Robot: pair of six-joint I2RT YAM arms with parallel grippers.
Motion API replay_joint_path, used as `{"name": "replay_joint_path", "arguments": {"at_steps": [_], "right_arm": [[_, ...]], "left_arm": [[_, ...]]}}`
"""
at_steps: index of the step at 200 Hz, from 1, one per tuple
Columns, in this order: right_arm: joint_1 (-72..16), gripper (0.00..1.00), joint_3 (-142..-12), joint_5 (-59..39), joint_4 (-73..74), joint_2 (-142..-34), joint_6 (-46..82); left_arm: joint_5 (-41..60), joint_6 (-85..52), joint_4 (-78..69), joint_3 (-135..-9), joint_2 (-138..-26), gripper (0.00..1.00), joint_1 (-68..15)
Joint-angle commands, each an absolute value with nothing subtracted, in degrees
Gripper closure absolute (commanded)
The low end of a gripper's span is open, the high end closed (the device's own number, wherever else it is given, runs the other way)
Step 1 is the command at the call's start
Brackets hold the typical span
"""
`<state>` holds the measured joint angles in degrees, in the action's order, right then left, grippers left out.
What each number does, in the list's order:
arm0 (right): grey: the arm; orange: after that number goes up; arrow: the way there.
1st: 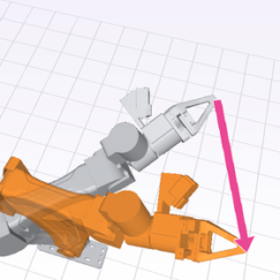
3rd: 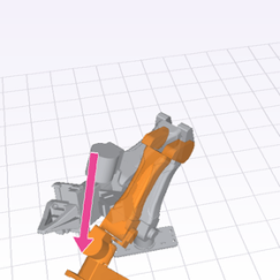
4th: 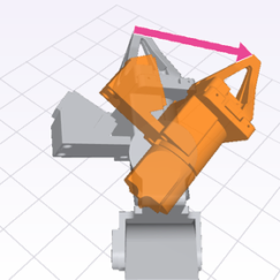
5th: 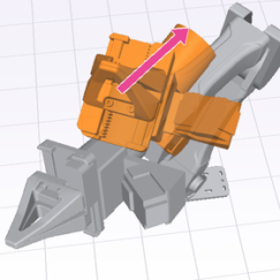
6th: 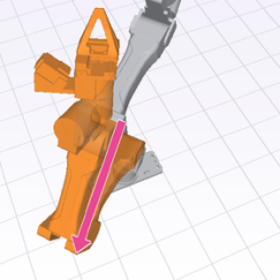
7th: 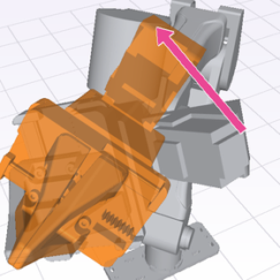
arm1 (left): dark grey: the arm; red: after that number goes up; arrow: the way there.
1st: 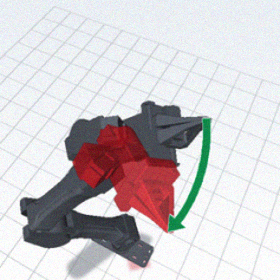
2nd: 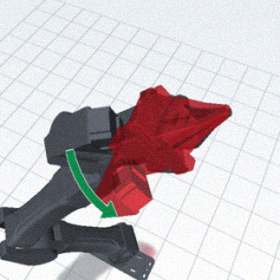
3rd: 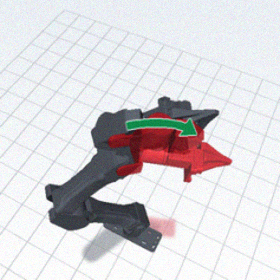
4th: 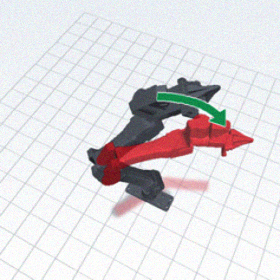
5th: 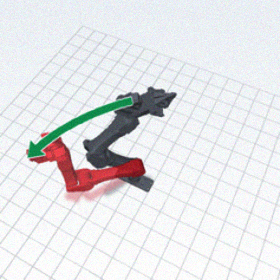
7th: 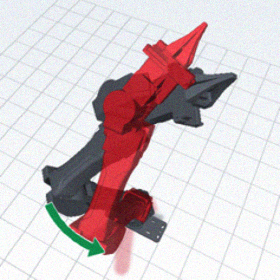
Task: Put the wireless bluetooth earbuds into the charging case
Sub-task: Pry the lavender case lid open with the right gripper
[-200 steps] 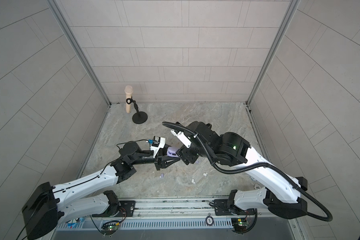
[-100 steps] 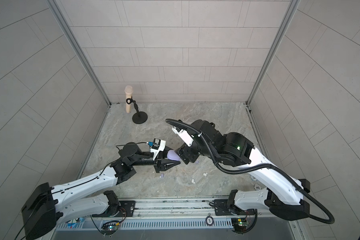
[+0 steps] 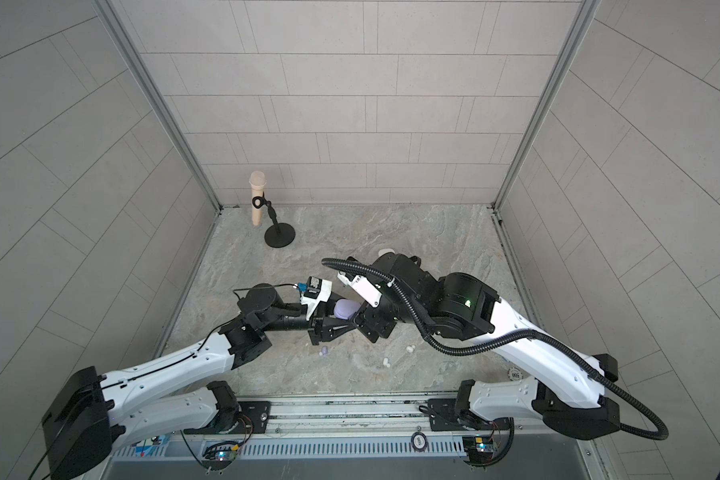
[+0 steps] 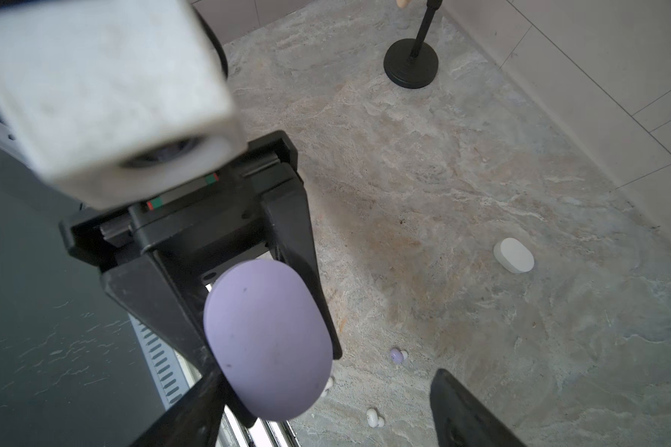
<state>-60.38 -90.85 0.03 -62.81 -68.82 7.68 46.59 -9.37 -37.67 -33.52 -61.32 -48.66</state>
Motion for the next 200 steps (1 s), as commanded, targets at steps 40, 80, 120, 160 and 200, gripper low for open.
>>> {"name": "replay_joint_path", "arguments": {"at_steps": [40, 80, 120, 160, 200], "right_arm": [[-58.8, 0.15, -93.8, 9.7, -62.5, -69.3, 8.7], [-56.9, 0.15, -95.1, 9.0, -62.8, -70.4, 10.4], [-55.5, 0.15, -95.8, 7.3, -63.7, -71.7, 11.3], [-54.3, 0.13, -96.2, 5.2, -64.6, -71.8, 11.5], [-51.7, 0.08, -96.4, -2.1, -65.5, -70.9, 12.5]], "left_arm": [[48.2, -8.7, -38.3, -35.1, -59.9, 0.96, -49.0], [48.2, -8.8, -38.5, -35.1, -59.9, 0.96, -49.7], [47.9, -9.1, -39.1, -34.7, -59.9, 0.97, -50.6], [46.3, -9.0, -38.9, -34.4, -59.9, 0.97, -50.5], [44.4, -11.3, -41.3, -33.3, -60.3, 0.97, -48.4]]}}
